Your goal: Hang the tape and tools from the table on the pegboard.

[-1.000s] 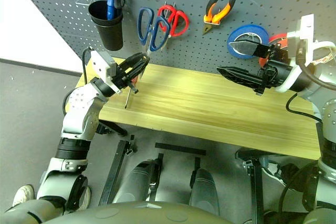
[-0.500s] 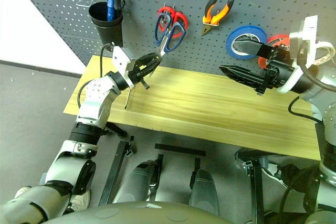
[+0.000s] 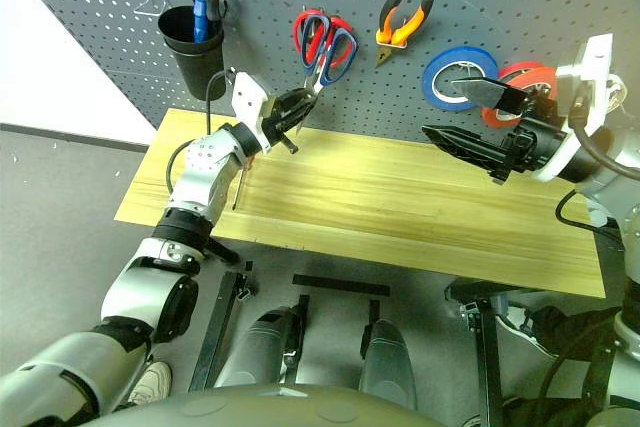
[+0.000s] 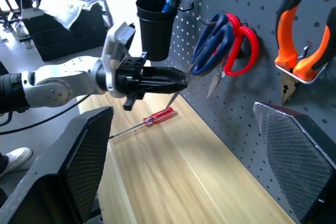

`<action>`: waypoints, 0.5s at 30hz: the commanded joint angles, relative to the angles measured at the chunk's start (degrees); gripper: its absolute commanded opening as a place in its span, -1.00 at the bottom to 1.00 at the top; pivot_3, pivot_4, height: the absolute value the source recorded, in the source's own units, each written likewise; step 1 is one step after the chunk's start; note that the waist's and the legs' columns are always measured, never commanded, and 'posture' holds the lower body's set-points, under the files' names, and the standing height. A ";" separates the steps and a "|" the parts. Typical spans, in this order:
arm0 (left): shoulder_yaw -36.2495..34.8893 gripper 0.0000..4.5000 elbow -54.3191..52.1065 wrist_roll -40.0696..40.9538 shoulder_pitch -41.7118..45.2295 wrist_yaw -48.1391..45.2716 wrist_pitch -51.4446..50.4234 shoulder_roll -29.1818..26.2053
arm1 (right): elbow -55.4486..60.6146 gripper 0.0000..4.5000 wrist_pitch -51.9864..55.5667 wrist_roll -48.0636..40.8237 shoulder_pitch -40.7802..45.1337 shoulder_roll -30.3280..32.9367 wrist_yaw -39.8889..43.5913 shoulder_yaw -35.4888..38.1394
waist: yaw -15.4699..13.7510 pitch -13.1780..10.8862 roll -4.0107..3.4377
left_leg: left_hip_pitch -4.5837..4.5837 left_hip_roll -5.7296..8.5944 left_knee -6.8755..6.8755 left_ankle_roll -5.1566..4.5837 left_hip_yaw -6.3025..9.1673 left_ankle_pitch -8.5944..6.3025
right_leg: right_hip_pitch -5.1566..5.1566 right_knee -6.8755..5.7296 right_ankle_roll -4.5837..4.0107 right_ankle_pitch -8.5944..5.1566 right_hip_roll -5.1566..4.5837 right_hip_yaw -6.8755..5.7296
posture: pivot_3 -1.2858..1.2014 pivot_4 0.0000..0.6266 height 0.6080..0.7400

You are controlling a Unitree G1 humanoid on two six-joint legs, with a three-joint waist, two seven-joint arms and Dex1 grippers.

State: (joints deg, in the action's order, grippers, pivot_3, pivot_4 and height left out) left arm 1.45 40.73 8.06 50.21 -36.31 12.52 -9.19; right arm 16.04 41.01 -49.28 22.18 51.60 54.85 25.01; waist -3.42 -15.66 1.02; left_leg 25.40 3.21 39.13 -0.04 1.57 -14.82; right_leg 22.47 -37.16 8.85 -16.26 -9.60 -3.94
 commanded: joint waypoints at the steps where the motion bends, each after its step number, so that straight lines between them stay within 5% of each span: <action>1: -1.10 -0.73 1.17 -0.78 2.82 2.79 2.00 0.31 | 0.21 1.00 -0.13 -0.78 1.37 1.00 -0.32 0.68 | 0.09 0.03 0.02 | 0.00 0.00 0.00 0.00 0.00 0.00 | 0.00 0.00 0.00 0.00 0.00 0.00 | 0.06 -0.53 1.00; 6: -1.50 -0.73 1.92 -0.90 2.80 4.80 1.28 0.80 | -0.52 1.00 -0.43 -0.29 2.06 0.95 -0.47 -0.26 | 0.52 0.17 0.04 | 0.00 0.00 0.00 0.00 0.01 0.00 | 0.00 -0.01 0.00 0.00 -0.01 0.00 | 0.06 -0.55 1.00; 15: -2.14 0.58 3.09 -1.39 3.40 7.63 1.49 0.87 | -2.16 1.00 -0.75 -0.13 3.16 0.86 -0.66 -0.68 | 1.21 0.62 0.04 | 0.00 0.00 0.01 0.00 0.01 0.00 | 0.02 -0.04 0.00 0.00 -0.01 0.00 | 0.07 -0.57 1.00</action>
State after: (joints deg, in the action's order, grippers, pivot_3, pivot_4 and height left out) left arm 0.21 44.36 6.79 52.28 -29.44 12.87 -8.30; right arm 13.27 40.95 -49.11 24.25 51.60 54.28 23.32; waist -2.21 -15.04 1.07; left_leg 25.39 3.21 39.14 -0.04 1.58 -14.82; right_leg 22.49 -37.20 8.86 -16.25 -9.61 -3.93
